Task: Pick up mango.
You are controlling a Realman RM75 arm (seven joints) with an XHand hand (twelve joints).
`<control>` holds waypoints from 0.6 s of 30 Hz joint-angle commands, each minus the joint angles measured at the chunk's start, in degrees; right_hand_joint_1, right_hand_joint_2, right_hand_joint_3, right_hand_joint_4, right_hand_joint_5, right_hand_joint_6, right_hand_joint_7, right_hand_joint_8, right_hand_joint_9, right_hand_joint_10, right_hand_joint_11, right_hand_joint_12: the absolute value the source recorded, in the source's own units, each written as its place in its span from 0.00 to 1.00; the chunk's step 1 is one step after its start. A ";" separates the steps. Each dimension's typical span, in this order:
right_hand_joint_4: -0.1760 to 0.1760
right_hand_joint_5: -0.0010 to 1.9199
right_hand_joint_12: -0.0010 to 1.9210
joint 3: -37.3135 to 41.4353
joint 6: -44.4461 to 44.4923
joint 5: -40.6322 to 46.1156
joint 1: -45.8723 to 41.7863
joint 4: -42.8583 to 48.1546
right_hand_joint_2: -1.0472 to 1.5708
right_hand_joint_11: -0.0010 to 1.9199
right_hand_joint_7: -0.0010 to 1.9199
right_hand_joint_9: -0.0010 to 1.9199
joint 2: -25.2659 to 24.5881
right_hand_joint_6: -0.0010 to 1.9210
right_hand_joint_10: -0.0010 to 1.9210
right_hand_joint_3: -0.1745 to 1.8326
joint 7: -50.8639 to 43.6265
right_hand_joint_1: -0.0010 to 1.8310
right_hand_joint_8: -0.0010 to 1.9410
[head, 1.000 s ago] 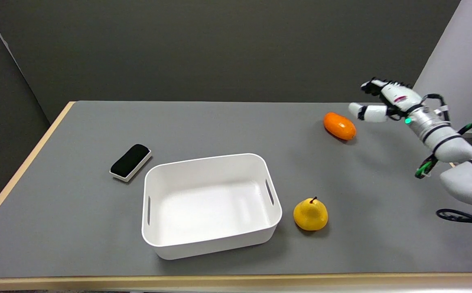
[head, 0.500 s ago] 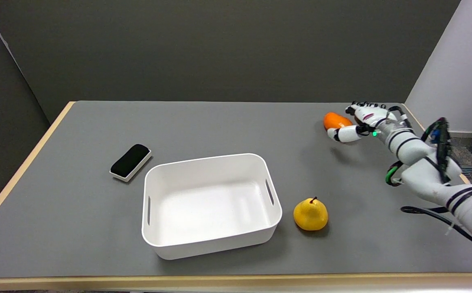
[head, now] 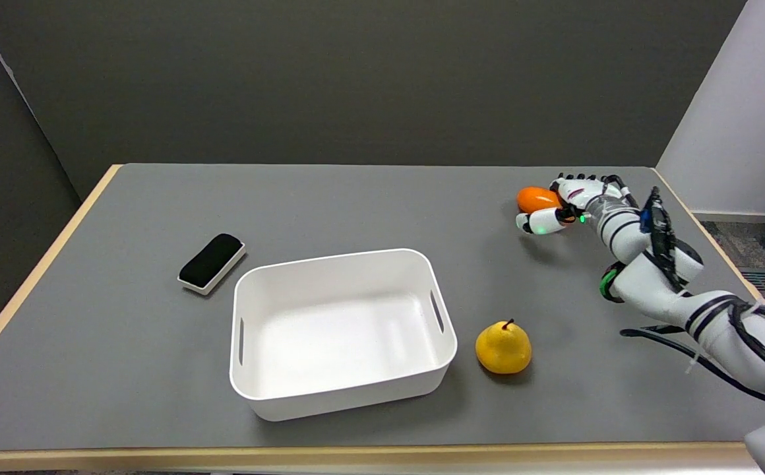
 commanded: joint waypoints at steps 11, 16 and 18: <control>0.18 0.30 0.88 -7.08 -6.89 -28.79 3.01 -1.32 0.87 0.32 0.41 0.37 -2.31 0.84 0.68 0.22 21.32 0.53 0.58; 0.15 0.31 0.92 -4.69 -6.84 -31.65 0.66 4.62 0.86 0.34 0.42 0.39 -1.36 0.83 0.69 0.24 25.84 0.53 0.67; 0.15 0.31 0.93 -3.64 -6.82 -34.13 -0.57 8.22 0.86 0.34 0.42 0.39 -1.06 0.83 0.70 0.24 29.13 0.54 0.70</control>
